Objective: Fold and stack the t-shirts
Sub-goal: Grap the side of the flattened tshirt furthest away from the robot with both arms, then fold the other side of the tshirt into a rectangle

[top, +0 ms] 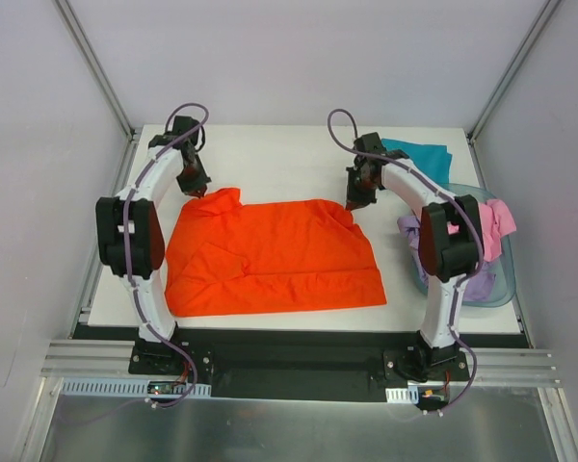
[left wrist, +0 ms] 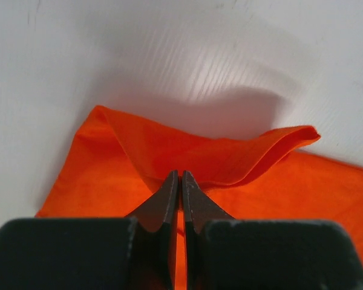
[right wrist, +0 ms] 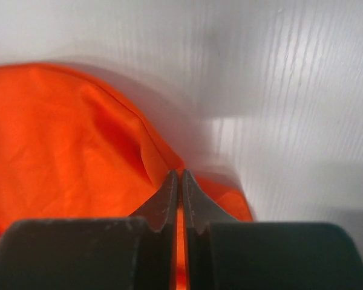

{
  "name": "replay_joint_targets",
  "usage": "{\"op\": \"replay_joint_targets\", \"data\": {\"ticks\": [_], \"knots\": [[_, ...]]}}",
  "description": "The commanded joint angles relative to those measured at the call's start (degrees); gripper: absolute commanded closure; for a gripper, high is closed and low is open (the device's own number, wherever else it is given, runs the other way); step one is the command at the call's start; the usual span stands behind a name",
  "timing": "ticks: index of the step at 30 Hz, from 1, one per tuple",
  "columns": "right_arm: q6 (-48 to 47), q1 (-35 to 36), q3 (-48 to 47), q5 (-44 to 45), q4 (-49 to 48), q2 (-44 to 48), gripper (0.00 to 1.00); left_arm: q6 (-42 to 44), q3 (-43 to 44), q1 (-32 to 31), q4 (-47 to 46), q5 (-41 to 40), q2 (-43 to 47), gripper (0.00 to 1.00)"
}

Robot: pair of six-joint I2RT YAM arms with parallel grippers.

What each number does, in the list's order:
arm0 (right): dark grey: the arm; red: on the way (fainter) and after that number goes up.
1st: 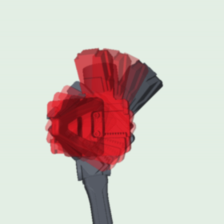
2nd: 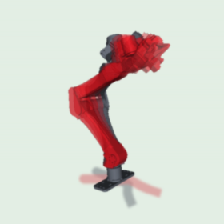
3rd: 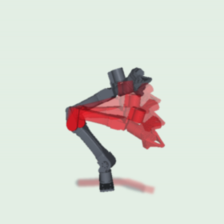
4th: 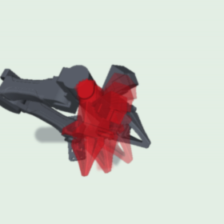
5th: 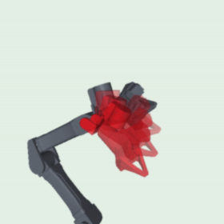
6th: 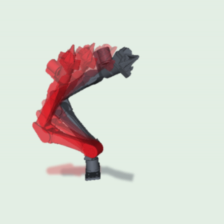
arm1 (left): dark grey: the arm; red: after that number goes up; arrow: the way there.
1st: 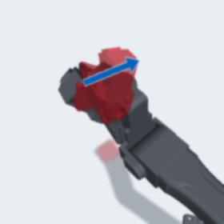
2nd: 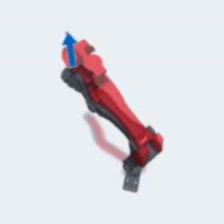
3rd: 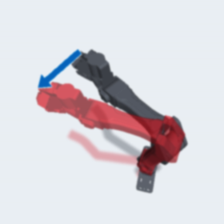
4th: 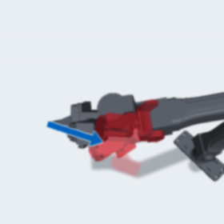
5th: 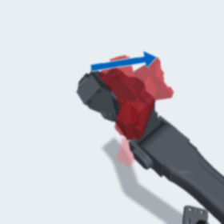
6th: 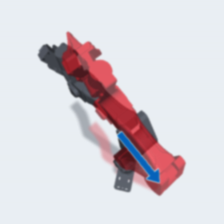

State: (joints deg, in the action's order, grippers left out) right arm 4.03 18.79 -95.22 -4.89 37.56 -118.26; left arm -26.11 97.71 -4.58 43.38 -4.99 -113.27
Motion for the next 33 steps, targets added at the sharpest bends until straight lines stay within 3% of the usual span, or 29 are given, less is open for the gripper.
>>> {"op": "replay_joint_targets", "data": {"ticks": [1, 7, 13, 22, 33], "knots": [[-0.26, 0.55, 7.14, -1.44, -3.11, 10.22, 0.99, -4.56, -8.75, -2.27, -1.01, -0.54, 10.43, 1.00], [-0.08, 0.72, 16.81, -0.39, -4.42, 18.05, 1.00, -8.87, -25.52, -3.24, -2.59, -2.65, 25.26, 1.00], [-0.25, 0.73, 23.58, 1.98, -4.52, 23.86, 0.99, -11.24, -36.17, -3.24, -2.68, -3.53, 37.05, 1.00], [-3.33, 0.73, 28.24, 2.07, -1.35, 30.45, 0.99, -13.00, -46.20, -3.24, -2.51, -1.77, 49.80, 1.00], [-5.26, 0.81, 29.66, 3.65, -0.30, 30.98, 0.99, -15.64, -51.12, -3.24, 1.00, 2.62, 59.30, 1.00]]}}
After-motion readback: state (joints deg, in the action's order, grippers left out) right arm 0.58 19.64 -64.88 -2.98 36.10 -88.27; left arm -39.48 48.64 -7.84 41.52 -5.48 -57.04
